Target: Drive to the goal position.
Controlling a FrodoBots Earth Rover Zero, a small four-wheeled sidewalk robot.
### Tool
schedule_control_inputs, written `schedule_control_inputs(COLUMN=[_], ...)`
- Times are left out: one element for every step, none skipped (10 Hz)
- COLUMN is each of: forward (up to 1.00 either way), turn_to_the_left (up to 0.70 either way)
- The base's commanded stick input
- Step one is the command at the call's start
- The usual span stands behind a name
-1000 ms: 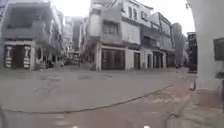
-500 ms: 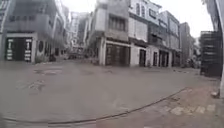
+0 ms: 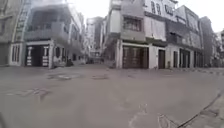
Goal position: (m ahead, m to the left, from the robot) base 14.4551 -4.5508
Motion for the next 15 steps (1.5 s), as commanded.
schedule_control_inputs(forward=[1.0,1.0,1.0,1.0,1.0,1.0,1.0,1.0,1.0,1.0,1.0,1.0,1.0,1.0,1.0], turn_to_the_left=[0.41,0.45,0.45,0.08,0.05,0.05,0.05,0.05,0.05,0.05,0.05,0.05,0.05,0.05,0.05])
